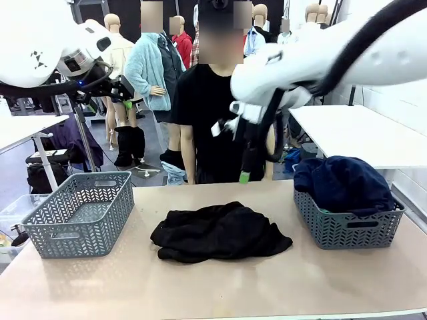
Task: Sort the tops and bottoms.
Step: Lift clothes from the center of the table with your right hand.
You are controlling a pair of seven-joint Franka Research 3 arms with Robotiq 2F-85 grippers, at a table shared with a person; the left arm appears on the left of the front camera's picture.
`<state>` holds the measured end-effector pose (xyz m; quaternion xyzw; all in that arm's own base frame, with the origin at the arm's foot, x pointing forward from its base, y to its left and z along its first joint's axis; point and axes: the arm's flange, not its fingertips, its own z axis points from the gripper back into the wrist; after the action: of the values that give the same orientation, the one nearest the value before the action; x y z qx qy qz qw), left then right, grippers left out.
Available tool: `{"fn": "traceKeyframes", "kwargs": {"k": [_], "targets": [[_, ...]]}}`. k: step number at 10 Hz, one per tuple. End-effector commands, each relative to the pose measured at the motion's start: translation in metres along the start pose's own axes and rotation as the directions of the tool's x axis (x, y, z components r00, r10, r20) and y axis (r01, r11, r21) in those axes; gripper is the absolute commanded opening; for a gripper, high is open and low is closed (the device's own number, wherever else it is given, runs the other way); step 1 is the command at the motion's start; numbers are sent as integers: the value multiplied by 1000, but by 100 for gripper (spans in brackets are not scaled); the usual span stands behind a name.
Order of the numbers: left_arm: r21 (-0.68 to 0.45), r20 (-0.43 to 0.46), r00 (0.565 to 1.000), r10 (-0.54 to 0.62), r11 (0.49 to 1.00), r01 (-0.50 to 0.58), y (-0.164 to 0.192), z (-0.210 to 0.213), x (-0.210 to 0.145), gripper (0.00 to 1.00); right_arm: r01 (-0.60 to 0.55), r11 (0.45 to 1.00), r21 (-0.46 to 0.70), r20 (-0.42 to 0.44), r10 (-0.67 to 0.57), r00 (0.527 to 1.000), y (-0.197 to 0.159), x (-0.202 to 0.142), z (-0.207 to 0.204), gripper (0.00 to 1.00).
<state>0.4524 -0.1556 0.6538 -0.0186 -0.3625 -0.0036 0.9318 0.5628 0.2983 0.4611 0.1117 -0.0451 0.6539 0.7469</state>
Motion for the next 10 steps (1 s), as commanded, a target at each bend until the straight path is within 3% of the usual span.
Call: {"fn": "traceKeyframes", "kwargs": {"k": [1,4,7,10], "targets": [[13,0,1000,21,1000,-21,-1,1,0,100,-33,990,136,-19,36,999,-35,19,-7,100],[13,0,1000,21,1000,-21,-1,1,0,100,42,987,154,-87,-28,996,-37,22,-56,100],[13,0,1000,21,1000,-21,-1,1,0,100,75,957,279,-135,-38,990,-43,12,-91,100],[13,0,1000,21,1000,-21,-1,1,0,100,66,979,194,-182,-30,983,-37,-1,-130,100]]}}
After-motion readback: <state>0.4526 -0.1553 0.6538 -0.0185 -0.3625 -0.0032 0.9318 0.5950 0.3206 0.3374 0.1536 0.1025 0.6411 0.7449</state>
